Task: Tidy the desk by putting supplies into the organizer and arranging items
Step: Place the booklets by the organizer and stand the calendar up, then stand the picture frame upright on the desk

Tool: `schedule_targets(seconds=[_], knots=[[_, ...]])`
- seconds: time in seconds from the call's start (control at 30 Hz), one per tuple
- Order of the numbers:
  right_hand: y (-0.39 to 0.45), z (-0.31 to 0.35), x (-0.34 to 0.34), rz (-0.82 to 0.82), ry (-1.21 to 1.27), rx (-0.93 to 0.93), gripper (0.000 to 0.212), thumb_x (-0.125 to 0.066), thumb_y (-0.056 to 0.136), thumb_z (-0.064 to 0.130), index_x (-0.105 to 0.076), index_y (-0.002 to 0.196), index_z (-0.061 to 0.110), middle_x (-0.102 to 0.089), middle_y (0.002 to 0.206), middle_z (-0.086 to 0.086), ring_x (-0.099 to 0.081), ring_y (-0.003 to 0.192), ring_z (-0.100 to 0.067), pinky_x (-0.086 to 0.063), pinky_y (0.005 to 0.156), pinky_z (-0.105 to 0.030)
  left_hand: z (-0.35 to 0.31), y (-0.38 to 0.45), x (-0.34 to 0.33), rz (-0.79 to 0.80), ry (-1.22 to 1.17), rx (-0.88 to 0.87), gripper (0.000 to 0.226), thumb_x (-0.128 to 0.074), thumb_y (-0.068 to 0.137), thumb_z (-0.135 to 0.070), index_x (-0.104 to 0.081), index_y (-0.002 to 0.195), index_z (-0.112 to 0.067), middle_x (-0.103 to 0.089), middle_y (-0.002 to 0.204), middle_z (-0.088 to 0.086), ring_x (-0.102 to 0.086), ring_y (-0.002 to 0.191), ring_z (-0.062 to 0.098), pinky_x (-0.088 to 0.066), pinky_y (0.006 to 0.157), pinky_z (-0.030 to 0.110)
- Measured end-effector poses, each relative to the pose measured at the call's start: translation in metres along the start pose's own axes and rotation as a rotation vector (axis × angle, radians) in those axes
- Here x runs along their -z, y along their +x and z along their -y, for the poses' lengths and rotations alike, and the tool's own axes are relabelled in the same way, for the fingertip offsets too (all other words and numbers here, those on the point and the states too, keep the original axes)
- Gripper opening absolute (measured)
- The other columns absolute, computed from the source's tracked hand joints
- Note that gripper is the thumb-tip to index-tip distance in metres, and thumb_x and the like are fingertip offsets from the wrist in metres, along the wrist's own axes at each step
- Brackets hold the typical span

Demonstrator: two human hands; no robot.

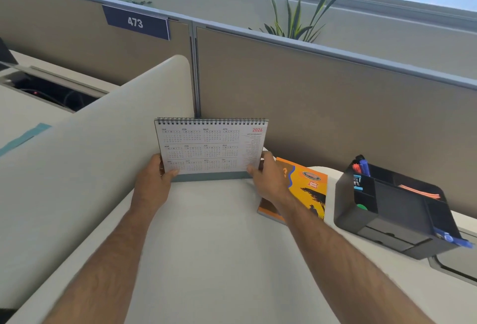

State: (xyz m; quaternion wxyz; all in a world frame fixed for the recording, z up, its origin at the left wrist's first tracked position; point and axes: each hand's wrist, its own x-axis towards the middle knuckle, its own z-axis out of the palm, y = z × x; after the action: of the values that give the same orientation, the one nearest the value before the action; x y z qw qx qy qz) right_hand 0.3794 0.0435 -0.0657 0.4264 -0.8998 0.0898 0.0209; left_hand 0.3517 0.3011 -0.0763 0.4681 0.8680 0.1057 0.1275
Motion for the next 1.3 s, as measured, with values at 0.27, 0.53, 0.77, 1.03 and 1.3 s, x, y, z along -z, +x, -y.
schedule_targets(seconds=[0.27, 0.53, 0.77, 1.03, 1.3], knots=[[-0.039, -0.012, 0.022, -0.066, 0.100, 0.036, 0.049, -0.061, 0.095, 0.012, -0.042, 0.139, 0.018, -0.055, 0.136, -0.007, -0.054, 0.121, -0.022, -0.050, 0.089, -0.031, 0.006, -0.024, 0.009, -0.075, 0.060, 0.066, 0.046, -0.076, 0.083, -0.020, -0.055, 0.124, -0.014, -0.061, 0.100, 0.004, -0.059, 0.090, 0.026, -0.048, 0.082, 0.036], [-0.133, -0.055, 0.054, -0.153, 0.050, 0.126, 0.031, -0.056, 0.095, 0.016, -0.054, 0.126, 0.020, -0.061, 0.117, 0.009, -0.059, 0.108, -0.013, -0.049, 0.091, -0.031, -0.007, -0.105, -0.004, 0.010, 0.230, -0.045, 0.032, -0.071, 0.085, -0.037, -0.059, 0.111, -0.024, -0.064, 0.095, -0.008, -0.061, 0.090, 0.020, -0.049, 0.078, 0.036], [-0.264, -0.150, 0.083, -0.180, -0.166, 0.196, 0.035, -0.052, 0.096, 0.037, -0.041, 0.128, 0.043, -0.046, 0.133, 0.024, -0.040, 0.124, 0.005, -0.031, 0.110, -0.021, -0.028, -0.213, -0.043, 0.200, 0.371, -0.333, 0.035, -0.056, 0.081, -0.052, -0.065, 0.106, -0.029, -0.066, 0.091, -0.015, -0.062, 0.093, 0.016, -0.052, 0.074, 0.035], [-0.382, -0.260, 0.144, -0.348, -0.395, 0.043, 0.063, -0.030, 0.095, 0.064, -0.049, 0.134, 0.018, -0.059, 0.136, -0.010, -0.041, 0.131, -0.020, -0.014, 0.114, -0.026, -0.075, -0.320, -0.114, 0.412, 0.299, -0.567, 0.055, -0.049, 0.078, -0.061, -0.065, 0.117, -0.025, -0.066, 0.111, -0.012, -0.059, 0.108, 0.011, -0.049, 0.090, 0.033], [-0.459, -0.335, 0.246, -0.553, -0.330, -0.355, 0.093, -0.025, 0.079, 0.080, -0.041, 0.146, 0.018, -0.033, 0.157, -0.003, -0.020, 0.148, -0.018, -0.011, 0.120, -0.037, -0.166, -0.411, -0.196, 0.624, 0.153, -0.677, 0.067, -0.041, 0.079, -0.067, -0.055, 0.130, -0.027, -0.056, 0.127, -0.015, -0.045, 0.124, 0.005, -0.034, 0.103, 0.023]])
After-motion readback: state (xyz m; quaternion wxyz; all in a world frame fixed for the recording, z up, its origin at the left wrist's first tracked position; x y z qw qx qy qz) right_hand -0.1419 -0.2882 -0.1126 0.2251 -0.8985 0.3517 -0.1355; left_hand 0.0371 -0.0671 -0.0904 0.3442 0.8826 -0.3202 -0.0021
